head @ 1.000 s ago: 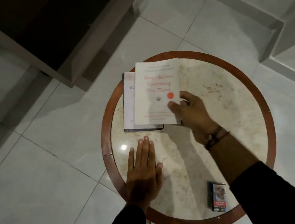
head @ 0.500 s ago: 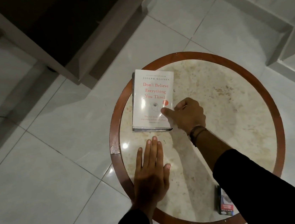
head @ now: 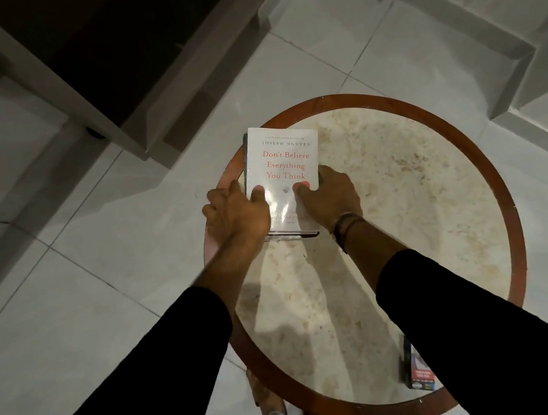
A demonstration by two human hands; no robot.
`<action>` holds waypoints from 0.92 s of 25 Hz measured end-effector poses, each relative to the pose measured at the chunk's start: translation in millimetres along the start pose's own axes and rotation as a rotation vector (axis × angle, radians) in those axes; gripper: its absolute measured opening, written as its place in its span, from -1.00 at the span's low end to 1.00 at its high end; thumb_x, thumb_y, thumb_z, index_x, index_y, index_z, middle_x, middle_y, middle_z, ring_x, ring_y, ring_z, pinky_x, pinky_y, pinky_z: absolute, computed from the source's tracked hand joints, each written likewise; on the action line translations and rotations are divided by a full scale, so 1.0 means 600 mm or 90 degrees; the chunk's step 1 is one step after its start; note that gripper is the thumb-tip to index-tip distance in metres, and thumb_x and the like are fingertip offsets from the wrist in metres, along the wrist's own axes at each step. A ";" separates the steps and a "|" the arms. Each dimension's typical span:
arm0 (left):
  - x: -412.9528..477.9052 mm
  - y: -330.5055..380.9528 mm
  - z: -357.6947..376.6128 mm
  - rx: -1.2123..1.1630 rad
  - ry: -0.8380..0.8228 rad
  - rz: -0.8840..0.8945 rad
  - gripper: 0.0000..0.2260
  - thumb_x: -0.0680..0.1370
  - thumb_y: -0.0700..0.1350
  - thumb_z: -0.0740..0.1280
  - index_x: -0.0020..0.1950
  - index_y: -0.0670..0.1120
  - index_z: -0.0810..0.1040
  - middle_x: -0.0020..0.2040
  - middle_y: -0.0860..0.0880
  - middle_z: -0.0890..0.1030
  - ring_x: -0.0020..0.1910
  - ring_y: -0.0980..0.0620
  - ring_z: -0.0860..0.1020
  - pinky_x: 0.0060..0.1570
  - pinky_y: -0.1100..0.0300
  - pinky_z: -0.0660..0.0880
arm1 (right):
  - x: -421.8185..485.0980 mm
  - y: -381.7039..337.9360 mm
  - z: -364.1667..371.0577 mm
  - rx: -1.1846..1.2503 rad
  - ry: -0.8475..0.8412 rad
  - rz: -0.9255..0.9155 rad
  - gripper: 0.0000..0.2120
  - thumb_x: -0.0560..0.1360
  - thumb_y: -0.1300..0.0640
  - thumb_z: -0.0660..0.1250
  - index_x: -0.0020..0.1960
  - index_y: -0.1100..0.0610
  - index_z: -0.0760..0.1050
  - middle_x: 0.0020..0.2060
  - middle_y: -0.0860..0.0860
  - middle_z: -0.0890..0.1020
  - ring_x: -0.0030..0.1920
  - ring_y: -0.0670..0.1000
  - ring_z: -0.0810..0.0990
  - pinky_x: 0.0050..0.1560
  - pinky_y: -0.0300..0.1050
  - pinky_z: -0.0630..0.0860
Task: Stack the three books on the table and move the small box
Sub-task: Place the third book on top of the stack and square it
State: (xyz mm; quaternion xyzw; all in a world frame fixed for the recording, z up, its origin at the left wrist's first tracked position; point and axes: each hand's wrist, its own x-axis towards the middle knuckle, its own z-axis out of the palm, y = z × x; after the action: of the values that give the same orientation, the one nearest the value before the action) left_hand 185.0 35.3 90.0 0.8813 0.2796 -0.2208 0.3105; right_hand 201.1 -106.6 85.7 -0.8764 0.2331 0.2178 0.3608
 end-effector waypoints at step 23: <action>-0.069 -0.063 0.011 -0.319 0.017 0.201 -0.46 0.73 -0.11 0.31 0.70 -0.15 0.24 0.57 -0.08 0.49 0.51 0.07 0.48 0.35 0.55 0.34 | -0.072 0.055 0.017 0.244 0.075 -0.370 -0.60 0.66 0.46 0.28 0.44 0.25 0.30 0.24 -0.25 0.44 0.28 -0.68 0.37 0.26 -0.68 0.33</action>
State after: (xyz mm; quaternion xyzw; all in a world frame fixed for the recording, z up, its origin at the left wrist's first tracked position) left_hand 129.2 40.5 92.5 0.8126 0.1890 -0.0823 0.5452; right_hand 146.0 -109.4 85.3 -0.8336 0.0309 0.0074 0.5515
